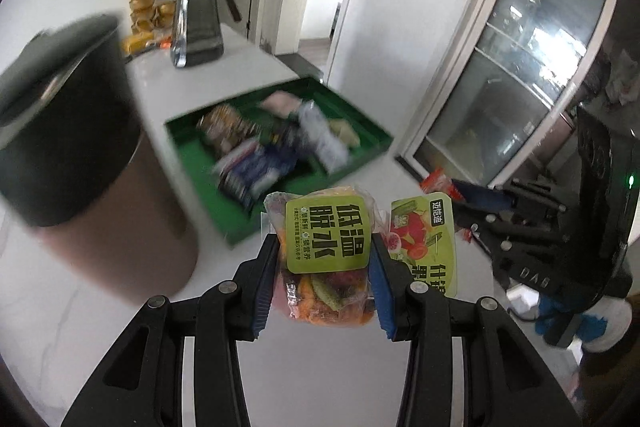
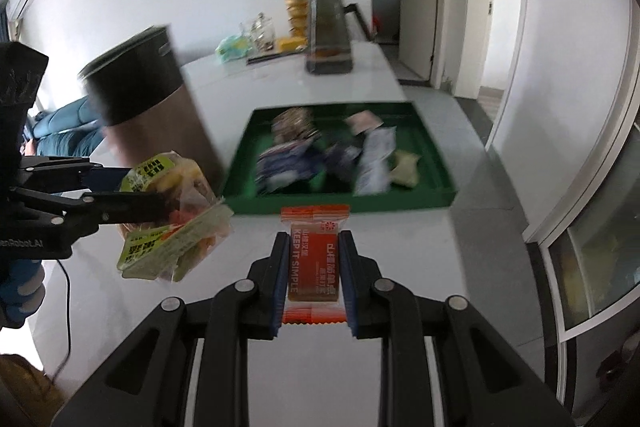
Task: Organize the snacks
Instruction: 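Lift the chip bag and red bar and carry both over the green tray, then lower both snacks into the green tray and open both tools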
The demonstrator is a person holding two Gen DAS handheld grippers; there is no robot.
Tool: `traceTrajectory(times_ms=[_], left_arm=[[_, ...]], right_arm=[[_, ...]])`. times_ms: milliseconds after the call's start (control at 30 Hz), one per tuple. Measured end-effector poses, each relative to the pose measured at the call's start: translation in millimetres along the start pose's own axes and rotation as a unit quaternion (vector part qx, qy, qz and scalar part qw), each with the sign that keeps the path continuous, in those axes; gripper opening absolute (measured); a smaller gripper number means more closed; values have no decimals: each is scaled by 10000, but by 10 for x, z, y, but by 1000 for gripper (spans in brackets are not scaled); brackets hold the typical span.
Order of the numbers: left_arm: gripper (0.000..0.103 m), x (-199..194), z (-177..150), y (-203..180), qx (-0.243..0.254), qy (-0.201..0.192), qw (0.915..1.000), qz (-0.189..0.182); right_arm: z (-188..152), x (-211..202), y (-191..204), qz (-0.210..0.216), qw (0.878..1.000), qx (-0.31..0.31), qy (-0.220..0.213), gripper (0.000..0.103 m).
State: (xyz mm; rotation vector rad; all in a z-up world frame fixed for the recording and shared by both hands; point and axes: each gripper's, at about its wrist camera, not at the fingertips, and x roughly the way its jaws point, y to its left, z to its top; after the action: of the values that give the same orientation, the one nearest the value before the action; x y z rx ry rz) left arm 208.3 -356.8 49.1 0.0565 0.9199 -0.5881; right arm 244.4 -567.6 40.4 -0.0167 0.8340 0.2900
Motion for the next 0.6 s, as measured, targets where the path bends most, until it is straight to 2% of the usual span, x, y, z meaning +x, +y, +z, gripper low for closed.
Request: traceTrajectory(times_ms=[100, 267, 400, 600], left_arm=[[38, 188, 272, -64, -60, -127, 9998, 152], [38, 513, 703, 11, -329, -407, 9964, 660], [38, 828, 971, 103, -520, -447, 9925, 1014], [38, 1252, 1122, 290, -760, -343, 9867, 1396]], right_arm=[[178, 106, -240, -61, 9999, 1, -133, 31], [442, 405, -593, -124, 9995, 35, -284, 31], [610, 703, -796, -137, 9993, 80, -333, 31], [786, 1069, -1004, -156, 9989, 169, -407, 31]])
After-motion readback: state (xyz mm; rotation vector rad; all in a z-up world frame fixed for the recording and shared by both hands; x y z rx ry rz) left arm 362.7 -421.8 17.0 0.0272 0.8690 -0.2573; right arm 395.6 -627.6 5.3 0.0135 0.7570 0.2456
